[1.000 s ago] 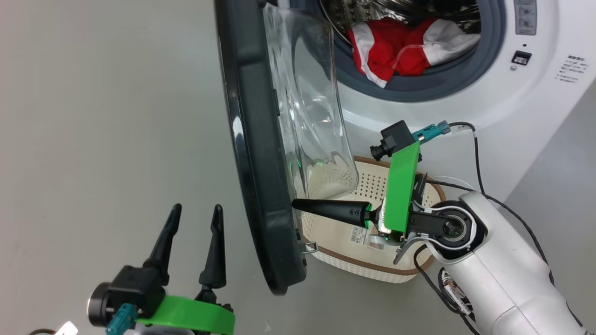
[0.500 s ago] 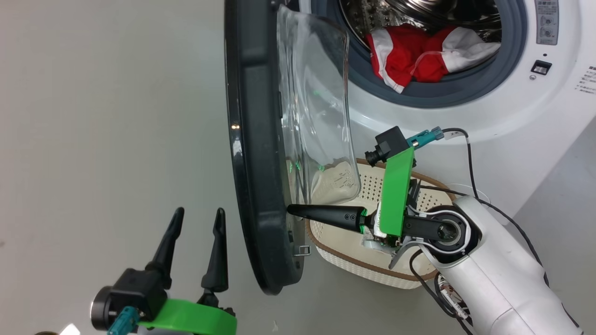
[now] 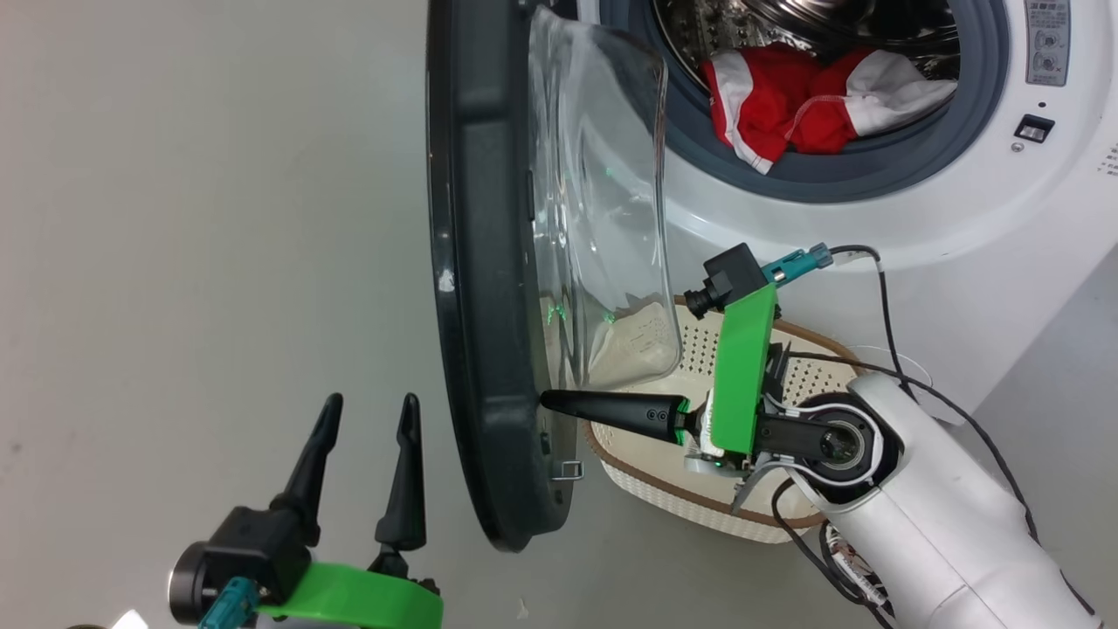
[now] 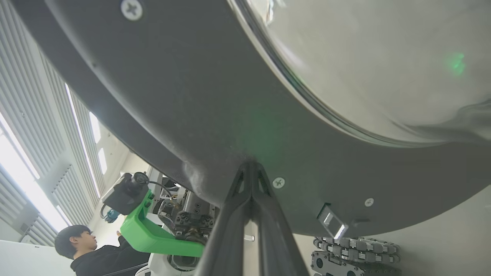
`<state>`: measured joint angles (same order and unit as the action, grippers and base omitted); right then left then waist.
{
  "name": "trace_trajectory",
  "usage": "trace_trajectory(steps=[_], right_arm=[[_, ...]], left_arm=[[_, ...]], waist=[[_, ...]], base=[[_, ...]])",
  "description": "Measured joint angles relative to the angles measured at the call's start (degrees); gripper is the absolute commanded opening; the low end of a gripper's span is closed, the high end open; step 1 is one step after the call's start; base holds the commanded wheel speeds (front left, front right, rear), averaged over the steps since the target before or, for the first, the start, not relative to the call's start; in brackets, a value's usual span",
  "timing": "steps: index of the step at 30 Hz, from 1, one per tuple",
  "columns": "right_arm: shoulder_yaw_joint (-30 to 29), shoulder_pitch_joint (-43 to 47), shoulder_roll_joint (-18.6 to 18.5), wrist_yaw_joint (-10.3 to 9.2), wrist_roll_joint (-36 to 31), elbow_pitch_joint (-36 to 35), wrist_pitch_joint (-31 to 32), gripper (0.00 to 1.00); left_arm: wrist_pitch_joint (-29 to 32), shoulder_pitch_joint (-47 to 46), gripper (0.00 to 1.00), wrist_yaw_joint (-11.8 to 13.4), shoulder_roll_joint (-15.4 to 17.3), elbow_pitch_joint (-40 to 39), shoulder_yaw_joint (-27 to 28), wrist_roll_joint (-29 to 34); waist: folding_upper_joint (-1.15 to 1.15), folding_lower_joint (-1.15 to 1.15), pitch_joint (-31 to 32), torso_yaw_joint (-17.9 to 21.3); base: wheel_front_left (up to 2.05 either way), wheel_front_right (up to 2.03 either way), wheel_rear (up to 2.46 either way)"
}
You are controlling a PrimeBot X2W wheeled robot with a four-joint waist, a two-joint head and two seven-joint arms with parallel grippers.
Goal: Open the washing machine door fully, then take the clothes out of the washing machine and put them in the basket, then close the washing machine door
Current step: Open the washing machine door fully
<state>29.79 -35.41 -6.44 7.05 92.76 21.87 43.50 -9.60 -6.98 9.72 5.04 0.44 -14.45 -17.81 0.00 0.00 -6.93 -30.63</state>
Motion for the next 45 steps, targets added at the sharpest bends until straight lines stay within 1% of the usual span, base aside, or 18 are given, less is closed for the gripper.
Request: trace_trajectory(steps=[4, 8, 10, 12, 13, 15, 17, 18, 20, 21, 26, 30, 36, 40, 43, 45], right_arm=[[0.7, 0.1, -1.1, 0.0, -1.9, -1.6, -1.9, 0.0], [0.8, 1.5, -2.3, 0.0, -5.3, -4.6, -5.0, 0.0], [0.8, 3.4, -2.8, 0.0, -8.5, -6.0, -7.0, 0.0], [0.7, 5.1, -3.4, 0.0, -12.9, -7.6, -9.5, 0.39], [0.6, 5.9, -3.9, 0.0, -15.5, -8.5, -10.8, 0.47], [-0.1, 7.3, -4.4, 0.0, -21.1, -10.0, -13.4, 0.72], [-1.8, 9.3, -4.3, 0.0, -26.7, -11.8, -15.8, 0.8], [-2.6, 10.2, -4.3, 0.0, -30.1, -12.8, -17.2, 0.87], [-3.8, 11.9, -4.3, 0.0, -38.0, -15.3, -19.3, 0.98], [-4.9, 12.7, -4.2, 0.0, -42.0, -16.5, -20.5, 1.0], [-8.6, 17.2, -2.7, 0.01, -58.3, -22.7, -24.0, 1.0], [-10.8, 20.9, -1.7, 0.07, -68.3, -26.2, -27.7, 1.0], [-16.3, 25.9, 0.3, 0.07, -80.0, -29.1, -38.1, 1.0], [-19.8, 29.4, 2.0, 0.1, -86.3, -29.5, -42.9, 1.0], [-23.1, 32.4, 3.2, 0.15, -89.6, -29.7, -46.1, 1.0], [-25.3, 34.2, 3.4, 0.15, -90.3, -29.8, -48.0, 1.0]], left_arm=[[0.0, 0.0, 1.0, 0.2, 0.1, -0.1, 0.0, 0.0], [0.0, 0.0, 1.0, 0.4, 0.5, -0.3, 0.1, -0.1], [0.0, 0.1, 1.0, 0.6, 0.8, -0.4, 0.1, -0.4], [0.0, 0.1, 1.0, 0.9, 0.9, -0.5, 0.1, -0.4], [0.0, 0.1, 1.0, 0.9, 1.0, -0.6, 0.1, -0.4], [0.0, 0.2, 1.0, 0.9, 1.0, -0.7, 0.2, -0.5], [0.0, 0.4, 1.0, 0.9, 1.0, -1.0, 0.2, -0.6], [0.0, 0.7, 1.0, 1.0, 1.1, -1.1, 0.2, -0.6], [0.0, 1.3, 1.0, 1.2, 1.1, -1.2, 0.2, -0.9], [0.0, 1.3, 1.0, 1.4, 1.2, -1.3, 0.2, -0.9], [0.0, 1.3, 1.0, 1.4, 1.3, -1.7, 0.1, -0.9], [0.0, 1.5, 1.0, 1.4, 1.3, -2.0, 0.0, -1.0], [-0.1, 2.4, 1.0, 1.6, 1.3, -2.2, -0.3, -1.0], [-0.2, 2.6, 1.0, 1.9, 1.4, -2.2, -0.4, -1.0], [-0.3, 2.7, 1.0, 2.1, 1.4, -2.2, -0.4, -1.0], [-0.3, 3.4, 1.0, 2.4, 1.5, -2.3, -0.4, -1.0]], waist=[[0.0, 0.0, 0.0, 0.2], [0.0, 0.0, 0.2, 0.5], [0.0, 0.0, 0.2, 0.6], [0.0, 0.0, 0.3, 0.7], [0.0, 0.0, 0.3, 0.8], [0.0, 0.0, 0.4, 0.9], [0.0, 0.0, 0.4, 1.0], [0.0, 0.0, 0.4, 1.0], [0.0, 0.0, 0.5, 1.2], [0.0, 0.0, 0.5, 1.2], [0.0, 0.0, 0.7, 1.5], [0.0, 0.0, 0.6, 1.8], [0.0, 0.0, 1.0, 2.0], [0.0, 0.0, 1.4, 2.1], [0.0, 0.0, 1.9, 2.2], [0.0, 0.0, 2.2, 2.2]], base=[[0.0, 0.0, 0.0], [0.0, 0.0, 0.0], [0.0, 0.0, 0.0], [0.0, 0.0, 0.0], [0.0, 0.0, 0.0], [0.0, 0.0, 0.0], [0.0, 0.0, 0.0], [0.0, 0.0, 0.0], [0.0, 0.0, 0.0], [0.0, 0.0, 0.0], [0.0, 0.0, 0.0], [0.0, 0.0, 0.0], [0.0, 0.0, 0.0], [0.0, 0.0, 0.0], [0.0, 0.0, 0.0], [0.0, 0.0, 0.0]])
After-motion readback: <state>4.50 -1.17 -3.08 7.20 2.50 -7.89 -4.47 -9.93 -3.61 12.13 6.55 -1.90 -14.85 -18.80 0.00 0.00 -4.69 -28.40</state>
